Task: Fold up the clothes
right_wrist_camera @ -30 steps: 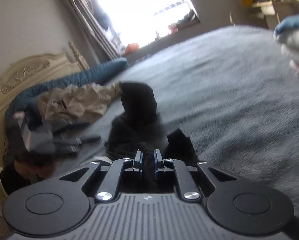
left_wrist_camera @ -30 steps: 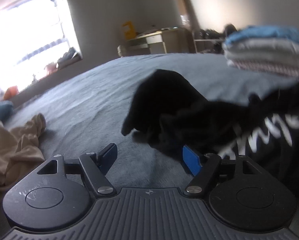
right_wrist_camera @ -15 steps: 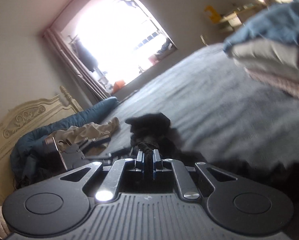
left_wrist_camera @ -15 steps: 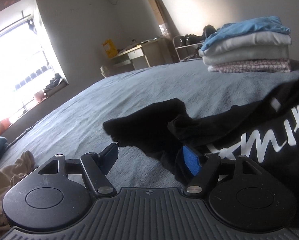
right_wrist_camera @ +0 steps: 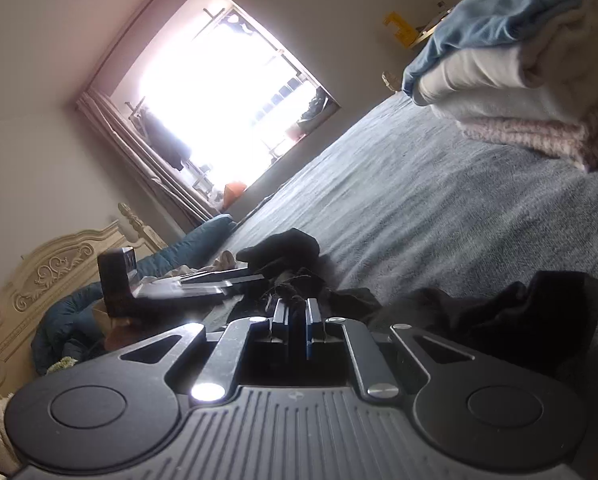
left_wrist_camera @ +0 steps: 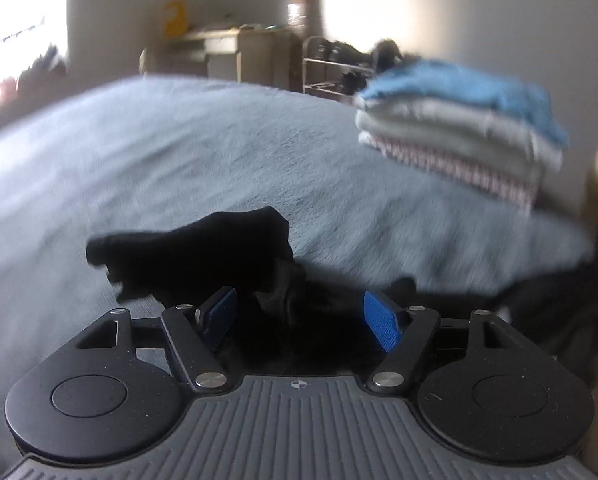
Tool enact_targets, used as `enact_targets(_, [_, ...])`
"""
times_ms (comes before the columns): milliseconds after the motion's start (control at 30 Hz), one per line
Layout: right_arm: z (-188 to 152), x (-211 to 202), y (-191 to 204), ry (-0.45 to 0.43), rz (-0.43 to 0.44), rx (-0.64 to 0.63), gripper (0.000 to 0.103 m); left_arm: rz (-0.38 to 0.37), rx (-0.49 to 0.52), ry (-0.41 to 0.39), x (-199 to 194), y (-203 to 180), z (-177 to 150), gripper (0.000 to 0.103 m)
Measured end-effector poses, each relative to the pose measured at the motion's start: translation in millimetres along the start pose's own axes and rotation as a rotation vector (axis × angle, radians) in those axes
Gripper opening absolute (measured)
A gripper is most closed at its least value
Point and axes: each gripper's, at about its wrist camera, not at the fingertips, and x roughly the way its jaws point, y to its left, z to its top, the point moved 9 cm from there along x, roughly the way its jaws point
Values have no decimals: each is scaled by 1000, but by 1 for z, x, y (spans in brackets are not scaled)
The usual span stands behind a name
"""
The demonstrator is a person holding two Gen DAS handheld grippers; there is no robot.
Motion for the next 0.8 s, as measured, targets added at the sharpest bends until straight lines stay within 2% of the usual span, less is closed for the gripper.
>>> enact_targets(100, [-3, 1, 0, -7, -3, -26, 8, -20, -123, 77, 11, 9, 2, 68])
enact_targets(233, [-7, 1, 5, -18, -35, -119, 13, -7, -204, 187, 33, 10, -7, 48])
enact_targets(300, [-10, 3, 4, -14, -64, -157, 31, -13, -249, 203, 39, 8, -10, 35])
enact_targets(333, [-11, 4, 2, -11, -73, -160, 50, -13, -271, 209, 41, 8, -12, 26])
enact_targets(367, [-11, 5, 0, -8, -76, -162, 60, -5, -293, 217, 43, 9, -12, 15])
enact_targets(433, [-12, 8, -5, 0, -60, -159, 61, 18, -320, 219, 44, 10, -12, 7])
enact_targets(500, [-13, 13, -10, 18, -53, -153, 67, 26, -353, 187, 38, 12, -8, 4])
enact_targets(633, [-23, 23, -7, 69, -38, -211, 65, 20, -428, 80, 8, 13, 7, 2])
enact_targets(700, [-30, 25, 1, 93, -37, -269, 50, 13, -471, 22, -13, 14, 15, 2])
enact_targets(767, [-33, 21, 16, 92, -54, -359, 24, 10, -514, -39, -37, 16, 23, 2])
enact_targets(800, [-33, 18, 23, 79, -71, -395, 21, 8, -530, -70, -51, 16, 26, 2])
